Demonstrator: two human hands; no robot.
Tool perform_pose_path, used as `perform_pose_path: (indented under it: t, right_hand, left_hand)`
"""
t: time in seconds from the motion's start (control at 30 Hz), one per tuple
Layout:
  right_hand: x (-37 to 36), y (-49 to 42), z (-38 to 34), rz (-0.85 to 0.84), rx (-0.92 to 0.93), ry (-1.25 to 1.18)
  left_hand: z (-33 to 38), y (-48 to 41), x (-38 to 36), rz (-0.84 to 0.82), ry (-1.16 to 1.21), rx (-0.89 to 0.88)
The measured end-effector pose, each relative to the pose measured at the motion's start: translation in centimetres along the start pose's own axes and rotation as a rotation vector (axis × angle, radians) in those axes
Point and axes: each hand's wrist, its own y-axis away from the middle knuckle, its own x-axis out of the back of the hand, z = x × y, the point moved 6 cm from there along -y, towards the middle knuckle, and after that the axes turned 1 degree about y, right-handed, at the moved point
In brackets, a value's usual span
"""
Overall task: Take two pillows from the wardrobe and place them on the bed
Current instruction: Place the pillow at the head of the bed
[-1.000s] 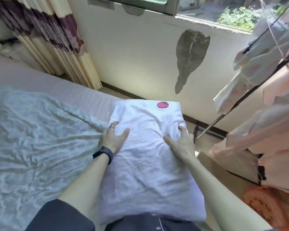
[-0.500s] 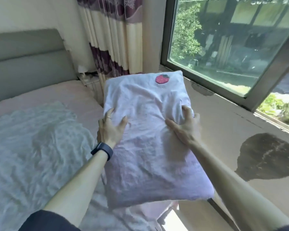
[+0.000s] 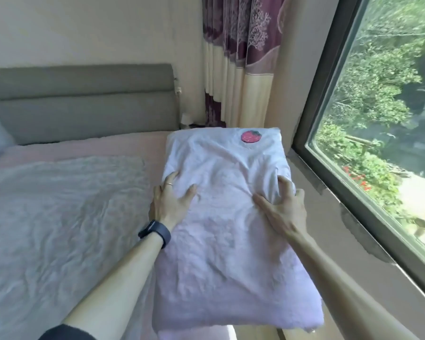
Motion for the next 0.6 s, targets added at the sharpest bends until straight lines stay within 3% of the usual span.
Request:
perform_pose_path:
  t: [0.17, 0.6]
  right_hand:
    - [-1.9, -10.4, 6.1, -0.272, 0.023, -0.005]
    - [-8.0, -14.1, 3.8, -0.511, 0.081, 0.008]
  left_hand:
    - [2.0, -0.1, -7.6, 0.079, -0.064, 0.243]
    - [-0.1, -1.4, -5.3, 0.121, -0.133, 0.437]
